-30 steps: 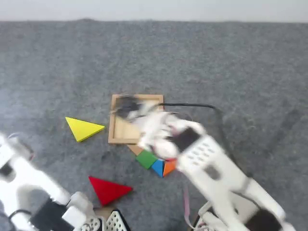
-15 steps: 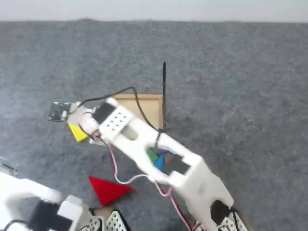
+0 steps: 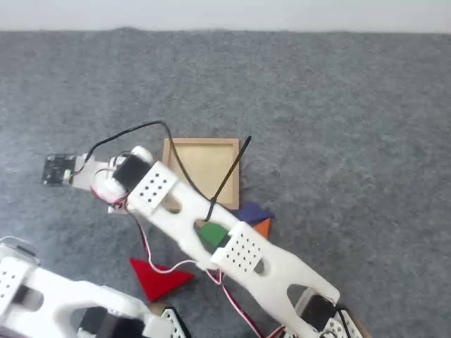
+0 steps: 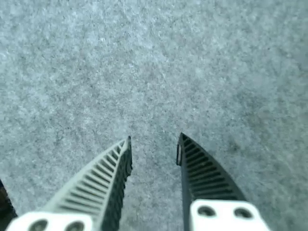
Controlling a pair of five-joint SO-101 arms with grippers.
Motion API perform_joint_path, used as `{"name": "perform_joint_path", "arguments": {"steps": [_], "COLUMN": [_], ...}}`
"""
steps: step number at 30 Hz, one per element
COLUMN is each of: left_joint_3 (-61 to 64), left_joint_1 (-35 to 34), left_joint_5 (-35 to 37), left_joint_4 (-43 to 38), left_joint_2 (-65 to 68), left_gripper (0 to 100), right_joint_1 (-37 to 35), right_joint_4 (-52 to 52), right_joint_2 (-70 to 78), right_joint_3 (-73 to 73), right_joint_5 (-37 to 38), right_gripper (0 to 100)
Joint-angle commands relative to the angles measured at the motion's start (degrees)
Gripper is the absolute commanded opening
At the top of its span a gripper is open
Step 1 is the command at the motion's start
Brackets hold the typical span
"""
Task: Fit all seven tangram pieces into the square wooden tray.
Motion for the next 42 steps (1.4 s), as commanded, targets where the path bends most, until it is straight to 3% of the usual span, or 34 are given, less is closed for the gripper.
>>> {"name": "perform_joint_path", "arguments": {"steps": [1,10,18,28,33,42], "left_joint_3": [0.13,2.07,2.42,3.3,3.3,3.74], "left_joint_1": [-0.18,-0.44,0.09,1.67,1.67,1.76], "left_joint_5": [-1.32,-1.67,-1.67,-3.87,-3.96,-3.96], "left_joint_4": [-1.14,-1.85,-2.11,-2.2,-2.2,-2.37], "left_joint_2": [-3.6,-4.66,-4.66,-4.66,-4.66,-4.66], "left_gripper": [16,16,16,16,16,16], "right_joint_1": [-2.86,-4.44,-1.71,2.51,1.19,-1.01], "right_joint_4": [-3.12,-11.21,-16.31,-12.62,-8.92,-2.42], "right_joint_2": [0.48,6.11,6.11,6.11,6.11,6.02], "right_joint_3": [-3.43,-2.46,-1.67,0.62,0.09,0.09], "right_joint_5": [0.35,0.18,-10.46,-13.89,-12.04,4.48], "right_gripper": [30.2,30.2,30.3,36.6,38.8,38.5]}}
